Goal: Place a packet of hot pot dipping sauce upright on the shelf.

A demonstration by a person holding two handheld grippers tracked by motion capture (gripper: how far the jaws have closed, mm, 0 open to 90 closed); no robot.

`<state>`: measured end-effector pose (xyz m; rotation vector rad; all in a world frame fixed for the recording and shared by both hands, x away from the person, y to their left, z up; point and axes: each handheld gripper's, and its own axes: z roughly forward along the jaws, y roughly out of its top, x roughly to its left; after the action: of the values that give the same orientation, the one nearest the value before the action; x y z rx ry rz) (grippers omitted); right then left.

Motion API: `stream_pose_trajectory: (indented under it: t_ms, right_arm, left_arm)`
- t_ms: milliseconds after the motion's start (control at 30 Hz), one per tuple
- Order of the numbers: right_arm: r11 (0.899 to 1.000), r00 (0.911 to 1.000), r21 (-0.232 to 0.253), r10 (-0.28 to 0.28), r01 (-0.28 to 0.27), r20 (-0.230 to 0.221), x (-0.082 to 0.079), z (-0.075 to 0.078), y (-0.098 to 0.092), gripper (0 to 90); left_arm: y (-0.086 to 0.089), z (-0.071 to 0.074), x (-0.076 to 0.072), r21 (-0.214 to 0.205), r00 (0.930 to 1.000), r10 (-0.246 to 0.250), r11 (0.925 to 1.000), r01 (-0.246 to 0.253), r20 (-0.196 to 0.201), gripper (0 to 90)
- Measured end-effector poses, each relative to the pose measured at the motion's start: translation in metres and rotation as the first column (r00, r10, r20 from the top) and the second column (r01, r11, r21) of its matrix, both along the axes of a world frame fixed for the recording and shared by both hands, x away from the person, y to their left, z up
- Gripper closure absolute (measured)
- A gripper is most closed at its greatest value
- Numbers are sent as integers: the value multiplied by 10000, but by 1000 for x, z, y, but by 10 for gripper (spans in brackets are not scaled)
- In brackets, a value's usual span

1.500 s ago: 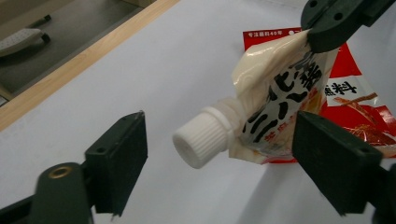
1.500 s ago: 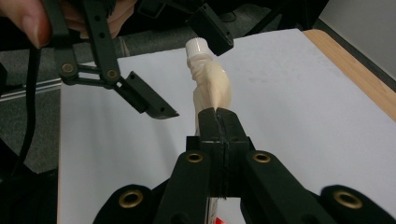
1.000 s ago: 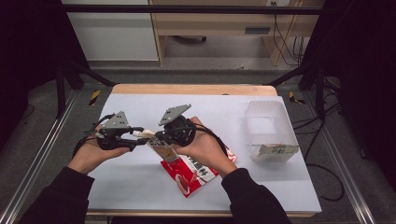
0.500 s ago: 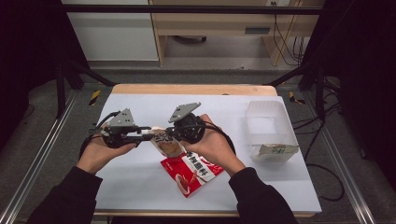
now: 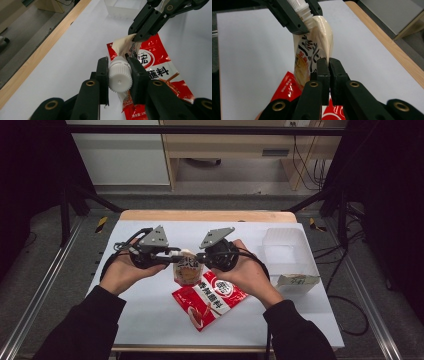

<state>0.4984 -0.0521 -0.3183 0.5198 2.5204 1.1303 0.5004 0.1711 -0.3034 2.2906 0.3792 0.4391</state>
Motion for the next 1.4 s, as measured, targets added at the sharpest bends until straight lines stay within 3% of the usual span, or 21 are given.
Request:
stream_pose_trajectory:
  t_ms: [200,300,433,633,733,933,1167,1267,1400]
  right_arm:
    - [9990,10000,-445,4,-5,-10,0,2,-10,860]
    - [9987,10000,-516,-59,57,-28,1,3,-14,807]
    - [9970,9998,-772,86,-100,-185,3,0,-16,637]
    - [9859,9994,-1673,130,-74,328,4,-2,-9,411]
    - [9822,9990,-1867,278,-210,338,5,0,-6,394]
    - [9754,9981,-2138,589,-543,153,10,4,1,388]
    - [9632,9949,-2508,1012,-970,39,13,8,8,465]
    - [9609,9939,-2548,1097,-1088,-106,12,8,9,527]
    - [9529,9911,-2726,1277,-1332,-377,11,6,11,673]
  left_arm:
    - [-12,2,0,330,9997,-235,9992,233,57,730]
    - [-15,2,0,577,9996,-286,9979,282,68,732]
    - [-14,2,1,665,9993,-349,9972,342,94,733]
    - [-13,4,-1,627,9989,-442,9971,433,130,733]
    - [-13,4,-3,633,9983,-564,9964,555,117,733]
    - [-15,4,-6,772,9958,-910,9930,898,127,732]
    - [-19,4,-9,742,9929,-1181,9904,1167,143,732]
    - [-20,4,-10,677,9922,-1238,9901,1227,126,732]
    - [-21,4,-11,685,9915,-1298,9893,1286,131,732]
